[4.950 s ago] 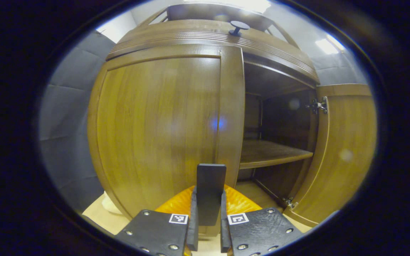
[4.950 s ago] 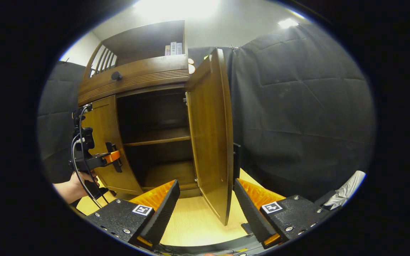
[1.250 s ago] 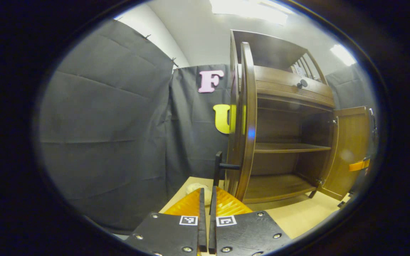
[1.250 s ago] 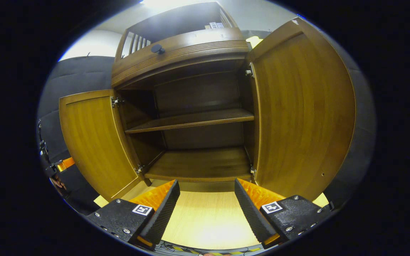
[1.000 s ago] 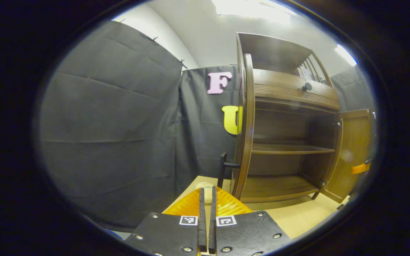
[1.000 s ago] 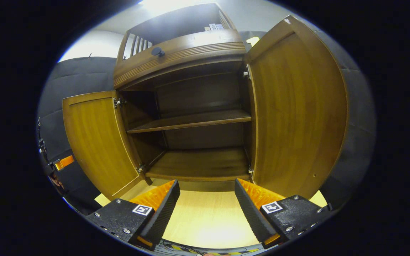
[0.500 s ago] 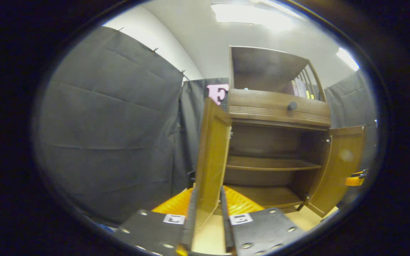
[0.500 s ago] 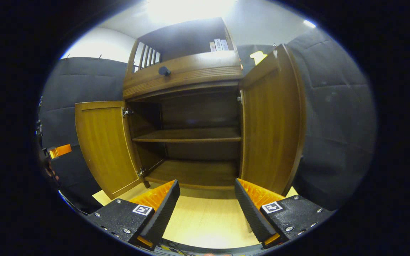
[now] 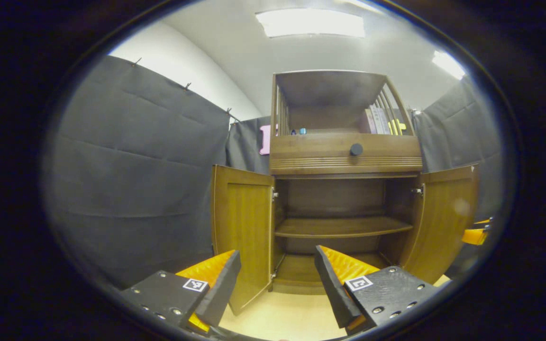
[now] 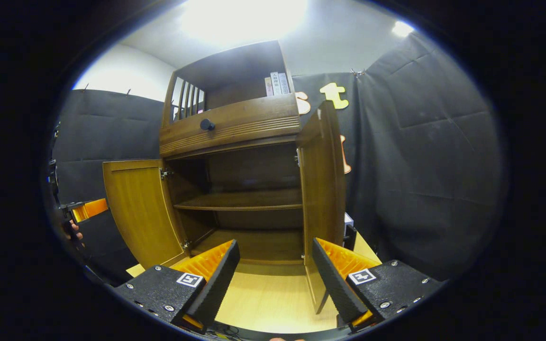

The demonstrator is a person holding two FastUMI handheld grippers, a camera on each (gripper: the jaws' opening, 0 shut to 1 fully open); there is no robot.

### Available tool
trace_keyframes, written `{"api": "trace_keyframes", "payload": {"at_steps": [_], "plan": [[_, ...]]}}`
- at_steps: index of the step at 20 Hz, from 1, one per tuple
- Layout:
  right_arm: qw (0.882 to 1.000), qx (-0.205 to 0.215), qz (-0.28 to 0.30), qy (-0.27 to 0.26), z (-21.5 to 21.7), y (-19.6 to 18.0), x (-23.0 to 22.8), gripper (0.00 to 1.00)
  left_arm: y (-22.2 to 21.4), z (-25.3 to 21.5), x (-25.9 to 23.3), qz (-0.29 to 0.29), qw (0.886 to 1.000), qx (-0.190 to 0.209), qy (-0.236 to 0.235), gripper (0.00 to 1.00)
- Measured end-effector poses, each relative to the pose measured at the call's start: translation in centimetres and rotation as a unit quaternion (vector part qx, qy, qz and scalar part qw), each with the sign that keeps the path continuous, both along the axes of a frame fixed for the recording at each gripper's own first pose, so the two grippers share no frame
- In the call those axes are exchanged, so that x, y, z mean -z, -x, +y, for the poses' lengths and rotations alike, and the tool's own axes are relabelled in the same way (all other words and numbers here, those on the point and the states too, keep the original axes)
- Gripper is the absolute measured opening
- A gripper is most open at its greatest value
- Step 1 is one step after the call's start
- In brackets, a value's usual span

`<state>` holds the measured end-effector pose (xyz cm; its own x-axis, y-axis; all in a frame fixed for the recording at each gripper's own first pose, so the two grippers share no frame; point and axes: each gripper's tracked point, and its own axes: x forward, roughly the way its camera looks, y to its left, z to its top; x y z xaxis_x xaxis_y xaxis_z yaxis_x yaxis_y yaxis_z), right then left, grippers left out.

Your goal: Open the right door of the double-door shoe cabinet with the right hand, and open the left door with the left hand.

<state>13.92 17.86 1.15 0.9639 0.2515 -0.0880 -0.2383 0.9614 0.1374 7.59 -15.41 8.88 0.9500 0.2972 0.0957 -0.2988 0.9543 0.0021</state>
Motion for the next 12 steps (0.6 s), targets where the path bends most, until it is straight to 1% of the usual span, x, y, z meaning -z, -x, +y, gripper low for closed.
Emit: {"api": "trace_keyframes", "payload": {"at_steps": [1, 3, 4, 5, 6, 7, 8, 9, 10, 12], "plan": [[1.0, 0.003, 0.003, 0.004, -0.4, 0.2, 0.4, 0.96, 0.1, -0.7, 0.3, 0.002, 1.0, 0.003, 0.002, 0.89], [1.0, 0.011, 0.012, 0.008, -1.1, 0.7, 1.1, 0.93, 0.1, -2.1, 0.6, 0.009, 1.0, 0.018, -0.006, 0.83], [1.0, 0.016, 0.013, 0.005, -1.2, 0.8, 1.2, 0.91, 0.2, -2.3, 0.7, 0.015, 0.999, 0.019, -0.021, 0.89], [1.0, 0.019, 0.013, -0.001, -1.2, 0.8, 1.2, 0.96, 0.3, -2.2, 0.9, 0.022, 0.999, 0.016, -0.033, 0.94], [1.0, 0.023, 0.015, -0.005, -1.0, 0.8, 1.2, 0.92, 0.1, -2.4, 1.2, 0.028, 0.999, 0.015, -0.036, 0.95], [0.999, 0.026, 0.018, -0.007, -0.8, 0.6, 1.3, 0.95, -0.3, -2.9, 1.6, 0.033, 0.999, 0.02, -0.032, 0.95], [0.999, 0.028, 0.021, -0.007, -0.5, 0.4, 1.3, 0.95, -0.8, -3.4, 1.9, 0.037, 0.999, 0.026, -0.025, 0.95], [0.999, 0.031, 0.021, -0.006, -0.1, 0.2, 1.2, 0.91, -1.5, -3.6, 2.5, 0.041, 0.999, 0.029, -0.017, 0.95], [0.999, 0.034, 0.02, -0.005, 0.3, -0.1, 1.0, 0.95, -2.1, -3.7, 2.9, 0.046, 0.998, 0.033, -0.011, 0.95], [0.999, 0.041, 0.017, -0.007, 1.3, -0.5, 0.5, 0.96, -3.1, -3.2, 3.6, 0.056, 0.998, 0.035, -0.003, 0.95]]}}
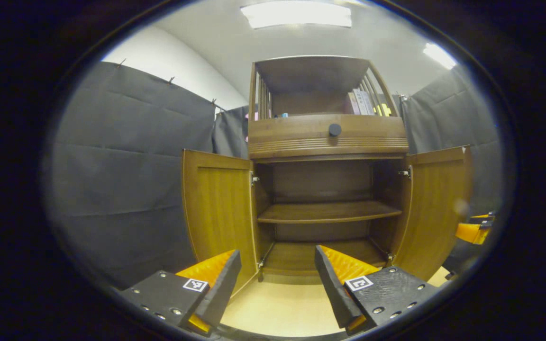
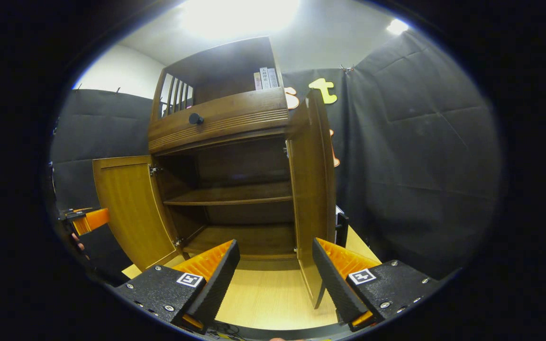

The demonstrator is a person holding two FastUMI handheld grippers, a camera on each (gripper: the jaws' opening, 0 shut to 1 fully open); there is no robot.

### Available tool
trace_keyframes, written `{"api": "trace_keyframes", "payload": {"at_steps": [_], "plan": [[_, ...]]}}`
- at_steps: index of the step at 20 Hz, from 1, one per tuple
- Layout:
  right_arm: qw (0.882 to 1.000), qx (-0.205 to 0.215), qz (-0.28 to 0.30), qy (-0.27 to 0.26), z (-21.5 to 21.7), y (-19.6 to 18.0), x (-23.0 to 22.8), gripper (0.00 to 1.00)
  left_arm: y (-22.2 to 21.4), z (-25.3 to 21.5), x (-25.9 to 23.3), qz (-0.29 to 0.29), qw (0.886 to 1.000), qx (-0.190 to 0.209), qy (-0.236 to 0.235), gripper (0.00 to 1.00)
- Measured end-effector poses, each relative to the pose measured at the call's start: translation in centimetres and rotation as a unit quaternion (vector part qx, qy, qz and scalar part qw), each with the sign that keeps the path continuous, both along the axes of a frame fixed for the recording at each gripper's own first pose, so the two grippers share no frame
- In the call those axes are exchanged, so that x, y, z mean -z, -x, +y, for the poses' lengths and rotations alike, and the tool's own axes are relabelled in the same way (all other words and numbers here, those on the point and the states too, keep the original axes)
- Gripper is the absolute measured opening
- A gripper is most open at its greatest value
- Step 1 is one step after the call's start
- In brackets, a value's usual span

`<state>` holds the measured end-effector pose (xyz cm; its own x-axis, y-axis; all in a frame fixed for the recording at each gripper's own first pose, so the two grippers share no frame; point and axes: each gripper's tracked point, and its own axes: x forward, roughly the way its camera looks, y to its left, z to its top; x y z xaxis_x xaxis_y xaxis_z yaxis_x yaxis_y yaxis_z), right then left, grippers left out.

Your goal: Open the right door of the double-door shoe cabinet with the right hand, and open the left door with the left hand.

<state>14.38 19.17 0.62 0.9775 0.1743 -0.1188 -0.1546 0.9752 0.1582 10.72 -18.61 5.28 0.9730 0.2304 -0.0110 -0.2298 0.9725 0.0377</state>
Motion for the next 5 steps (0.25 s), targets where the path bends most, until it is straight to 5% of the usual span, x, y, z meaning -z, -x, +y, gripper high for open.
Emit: {"api": "trace_keyframes", "payload": {"at_steps": [5], "plan": [[1.0, 0.0, 0.0, 0.004, 3.4, -0.9, -0.3, 0.96, -1.3, 2.3, 1.4, 0.012, 1.0, 0.013, 0.001, 0.95]]}}
